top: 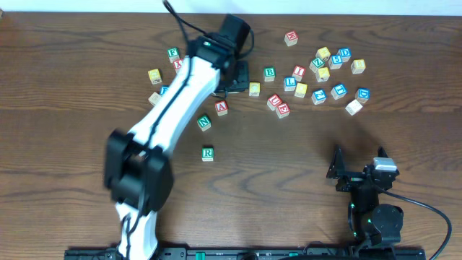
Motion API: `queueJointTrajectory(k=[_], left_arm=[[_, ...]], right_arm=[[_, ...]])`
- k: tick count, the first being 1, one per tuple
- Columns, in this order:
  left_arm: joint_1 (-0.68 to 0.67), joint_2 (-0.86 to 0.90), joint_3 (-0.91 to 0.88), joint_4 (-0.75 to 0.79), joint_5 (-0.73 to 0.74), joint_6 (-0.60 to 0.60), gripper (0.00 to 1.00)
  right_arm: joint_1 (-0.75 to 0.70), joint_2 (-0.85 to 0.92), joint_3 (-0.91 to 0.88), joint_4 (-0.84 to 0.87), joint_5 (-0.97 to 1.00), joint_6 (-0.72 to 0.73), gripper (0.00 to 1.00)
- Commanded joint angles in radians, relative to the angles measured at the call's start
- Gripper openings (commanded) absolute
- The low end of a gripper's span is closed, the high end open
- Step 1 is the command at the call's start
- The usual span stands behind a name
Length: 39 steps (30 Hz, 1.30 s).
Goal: Spell out ROBOT
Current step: 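Carry the O block to just right of the R block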
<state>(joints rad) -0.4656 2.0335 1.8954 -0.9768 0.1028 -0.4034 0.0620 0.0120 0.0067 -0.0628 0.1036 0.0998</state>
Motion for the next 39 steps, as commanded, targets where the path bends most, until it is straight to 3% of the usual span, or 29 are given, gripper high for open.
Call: queueJointTrajectory(k=[1,6,11,15,21,29,34,39], left_arm=[[0.002,-0.104,0.027,-0.14,0.002,0.108,0.32],[-0.018,-0.147,0.026,-0.357,-0.051,0.104,0.13],[-0.08,-0.146,-0.033,-0.456,-0.15,0.084,0.08],[-0.122,-0.148,-0.116,-0.442,-0.17,0.046,0.08],[-0.165,-0.255,-0.358,-0.259,-0.177,-0.054,0.08],[-0.174,-0.476,-0.654,0.013,-0.039,-0.168,0.08],[-0.189,-0.476,-0.739,0.137,-0.032,-0.262,0.08],[-0.208,-0.444,-0.802,0.226,-0.042,-0.265,0.08]], right_arm=[[-0.006,-0.005,-0.001,-0.004,-0.002,0.011,0.99],[-0.006,-0.005,-0.001,-0.004,-0.002,0.011,0.99],[-0.006,-0.005,-0.001,-0.004,-0.002,0.011,0.99],[-0.006,-0.005,-0.001,-0.004,-0.002,0.011,0.99],[-0.006,-0.005,-0.001,-0.004,-0.002,0.011,0.99],[-0.006,-0.005,-0.001,-0.004,-0.002,0.012,0.99],[-0.006,-0.005,-0.001,-0.004,-0.002,0.012,0.99],[-0.006,-0.005,-0.001,-0.004,-0.002,0.011,0.99]])
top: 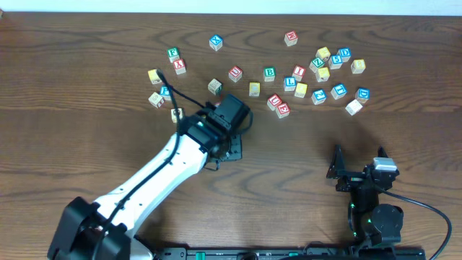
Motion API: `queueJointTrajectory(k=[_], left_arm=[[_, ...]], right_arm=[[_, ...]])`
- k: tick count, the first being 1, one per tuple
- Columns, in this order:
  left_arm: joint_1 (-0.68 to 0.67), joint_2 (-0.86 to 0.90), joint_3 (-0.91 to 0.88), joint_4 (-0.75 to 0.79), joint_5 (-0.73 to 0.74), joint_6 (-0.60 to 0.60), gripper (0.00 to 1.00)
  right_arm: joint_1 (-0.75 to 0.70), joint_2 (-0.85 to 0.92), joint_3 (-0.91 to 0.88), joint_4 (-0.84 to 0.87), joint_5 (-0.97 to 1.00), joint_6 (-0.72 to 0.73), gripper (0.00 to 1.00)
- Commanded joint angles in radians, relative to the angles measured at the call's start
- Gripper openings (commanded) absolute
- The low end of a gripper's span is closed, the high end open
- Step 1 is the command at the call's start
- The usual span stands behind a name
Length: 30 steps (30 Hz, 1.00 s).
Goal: Spell out ROBOT
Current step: 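Carry the O block to just right of the R block, then set the O block down beside the R block and hold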
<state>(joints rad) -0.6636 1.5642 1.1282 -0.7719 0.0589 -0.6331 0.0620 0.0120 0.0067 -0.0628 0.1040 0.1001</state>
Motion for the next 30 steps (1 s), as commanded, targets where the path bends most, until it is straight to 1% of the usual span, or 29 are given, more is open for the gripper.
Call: queueJointTrajectory(k=[1,7,18,30], left_arm=[[-0.009,0.038,-0.051,0.035,-0.005,-0.035,0.08],[-0.009,0.096,-0.079,0.069,-0.086,-0.035,0.08],[-0.009,0.21,-0.079,0.147,-0.097,-0.035,0.08],[-0.009,0.228,-0.079,0.179,-0.102,-0.035,0.08]], right_arm=[[-0.006,-0.005,-0.001,-0.004,-0.002,0.011,0.99],[-0.006,-0.005,-0.001,-0.004,-0.002,0.011,0.99],[-0.006,-0.005,-0.001,-0.004,-0.002,0.011,0.99],[-0.006,-0.005,-0.001,-0.004,-0.002,0.011,0.99]])
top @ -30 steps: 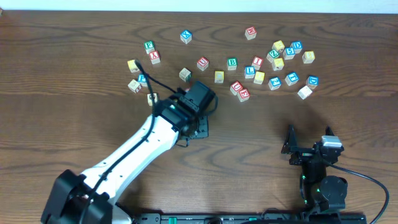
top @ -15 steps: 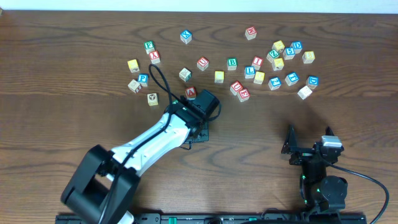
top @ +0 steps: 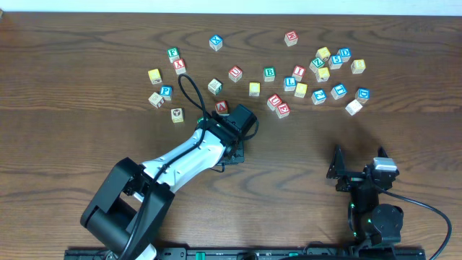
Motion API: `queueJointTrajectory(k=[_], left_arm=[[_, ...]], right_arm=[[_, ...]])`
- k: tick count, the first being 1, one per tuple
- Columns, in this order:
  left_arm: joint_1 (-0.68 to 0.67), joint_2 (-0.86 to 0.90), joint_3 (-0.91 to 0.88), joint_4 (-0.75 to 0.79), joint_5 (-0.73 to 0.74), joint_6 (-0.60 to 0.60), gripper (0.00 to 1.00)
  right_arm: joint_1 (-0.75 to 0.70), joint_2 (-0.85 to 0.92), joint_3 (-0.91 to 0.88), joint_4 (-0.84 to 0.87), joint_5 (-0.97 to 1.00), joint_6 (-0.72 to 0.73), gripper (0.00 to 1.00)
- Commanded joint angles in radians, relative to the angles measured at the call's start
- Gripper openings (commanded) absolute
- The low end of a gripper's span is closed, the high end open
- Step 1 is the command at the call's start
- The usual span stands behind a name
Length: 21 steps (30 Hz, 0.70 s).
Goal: Spell out ROBOT
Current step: 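Set the O block down beside the R block and hold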
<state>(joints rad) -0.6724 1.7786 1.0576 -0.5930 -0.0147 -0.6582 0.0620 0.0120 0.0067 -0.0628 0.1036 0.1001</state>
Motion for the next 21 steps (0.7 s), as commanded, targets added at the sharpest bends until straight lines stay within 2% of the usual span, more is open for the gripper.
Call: queueJointTrajectory(k=[1,21], left_arm=[[0.0,0.013,-0.008,0.0,-0.032,-0.01,0.08],[0.0,0.013,-0.009,-0.011,-0.058,-0.021,0.08]], right_arm=[[-0.006,-0.005,-0.001,-0.004,-0.002,0.011,0.99],[-0.006,-0.005,-0.001,-0.004,-0.002,0.011,0.99]])
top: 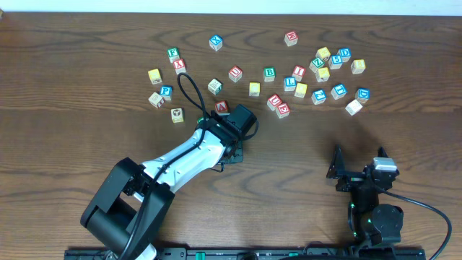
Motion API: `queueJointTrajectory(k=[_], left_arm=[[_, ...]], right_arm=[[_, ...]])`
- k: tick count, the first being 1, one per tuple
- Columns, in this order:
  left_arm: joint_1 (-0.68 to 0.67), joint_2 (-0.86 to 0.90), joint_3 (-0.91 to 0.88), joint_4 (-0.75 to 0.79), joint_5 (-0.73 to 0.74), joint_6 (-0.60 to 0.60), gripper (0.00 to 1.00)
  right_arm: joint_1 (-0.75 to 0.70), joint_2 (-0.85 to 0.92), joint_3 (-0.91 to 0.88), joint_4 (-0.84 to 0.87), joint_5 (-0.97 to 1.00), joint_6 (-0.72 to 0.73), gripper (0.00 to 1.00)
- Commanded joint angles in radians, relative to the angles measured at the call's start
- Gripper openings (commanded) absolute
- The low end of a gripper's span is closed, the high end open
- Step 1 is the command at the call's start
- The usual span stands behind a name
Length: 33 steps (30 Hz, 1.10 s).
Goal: Spell out ROBOT
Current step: 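Set the O block down beside the R block and hold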
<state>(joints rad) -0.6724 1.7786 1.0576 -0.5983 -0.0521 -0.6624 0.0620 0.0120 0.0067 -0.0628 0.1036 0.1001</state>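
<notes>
My left arm (195,152) reaches from the front left to the table's middle. Its gripper (234,149) points down at the wood just in front of a red A block (222,107). The wrist hides its fingers and whatever is under them. No green R block shows; the arm covers the spot beside the gripper. Loose letter blocks lie across the back, among them a red O block (235,73), a green B block (269,72) and a blue block (216,42). My right gripper (336,167) rests at the front right, holding nothing.
A cluster of several blocks (328,68) fills the back right. A smaller group (164,76) lies at the back left. A lone red block (291,37) sits near the far edge. The left arm's cable (186,90) loops over the wood.
First my left gripper was far back among the blocks, and a green R block stood alone in the front middle. Then the gripper was down at mid-table right of that spot, the arm covering the R. Later the arm lay more to the right, and it stays there.
</notes>
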Motion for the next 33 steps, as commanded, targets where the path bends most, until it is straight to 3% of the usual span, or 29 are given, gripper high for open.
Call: queueJointTrajectory(k=[1,33], left_arm=[[0.0,0.013,-0.009,-0.005,-0.021,-0.017,0.08],[0.0,0.014,-0.042,0.039,-0.021,-0.016,0.08]], right_arm=[[-0.006,-0.005,-0.001,-0.004,-0.002,0.011,0.99],[-0.006,-0.005,-0.001,-0.004,-0.002,0.011,0.99]])
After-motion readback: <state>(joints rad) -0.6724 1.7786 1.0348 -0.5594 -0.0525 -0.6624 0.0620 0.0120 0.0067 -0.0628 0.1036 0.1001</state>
